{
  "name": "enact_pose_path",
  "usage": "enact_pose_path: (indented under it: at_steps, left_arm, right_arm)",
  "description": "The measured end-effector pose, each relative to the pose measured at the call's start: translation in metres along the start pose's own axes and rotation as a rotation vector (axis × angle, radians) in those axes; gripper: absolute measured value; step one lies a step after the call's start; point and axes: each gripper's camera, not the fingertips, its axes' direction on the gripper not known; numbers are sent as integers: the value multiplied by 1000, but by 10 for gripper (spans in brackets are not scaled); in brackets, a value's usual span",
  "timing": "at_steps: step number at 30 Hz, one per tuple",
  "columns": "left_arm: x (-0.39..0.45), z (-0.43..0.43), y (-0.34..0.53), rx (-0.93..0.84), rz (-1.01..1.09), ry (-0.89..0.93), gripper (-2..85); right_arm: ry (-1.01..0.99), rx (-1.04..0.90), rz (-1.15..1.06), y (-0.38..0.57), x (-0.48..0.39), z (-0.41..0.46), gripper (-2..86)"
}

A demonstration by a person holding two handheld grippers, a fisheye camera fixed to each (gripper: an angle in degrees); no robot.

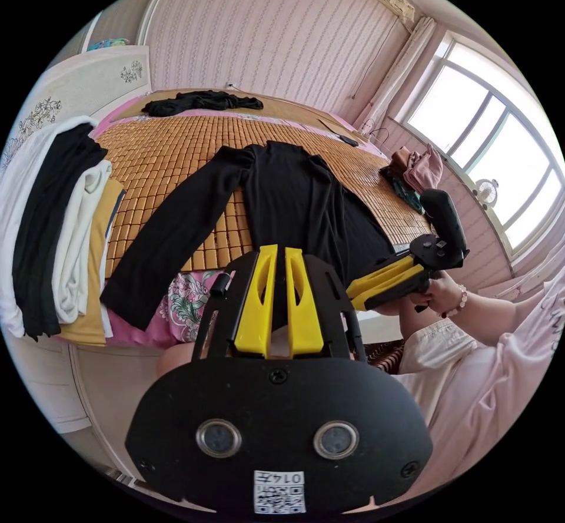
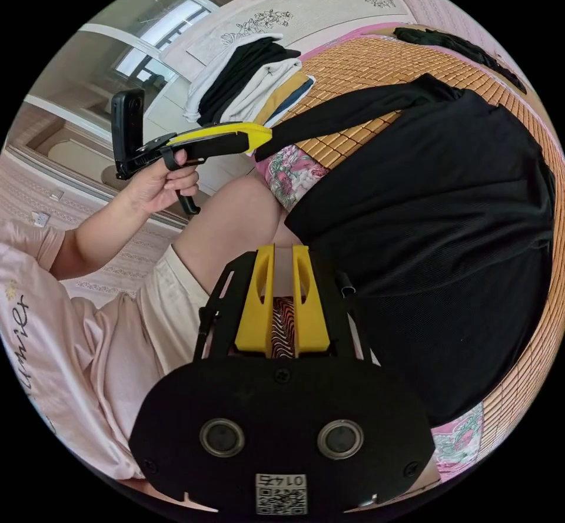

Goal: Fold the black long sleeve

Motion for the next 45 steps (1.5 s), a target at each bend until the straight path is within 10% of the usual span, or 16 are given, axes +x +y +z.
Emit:
enact_pose_path:
  at_steps: [23, 38, 45]
  left_arm:
    - [38, 140, -76, -396, 253, 22, 40]
    - [47, 93, -63, -451, 177, 33, 62]
    - [81, 118, -50, -561, 264, -48, 86]
  right_arm:
    - [560, -2, 577, -176, 198, -66, 44]
    - [644, 167, 458, -257, 169, -101, 10]
    - [578, -49, 366, -358, 188, -45, 88]
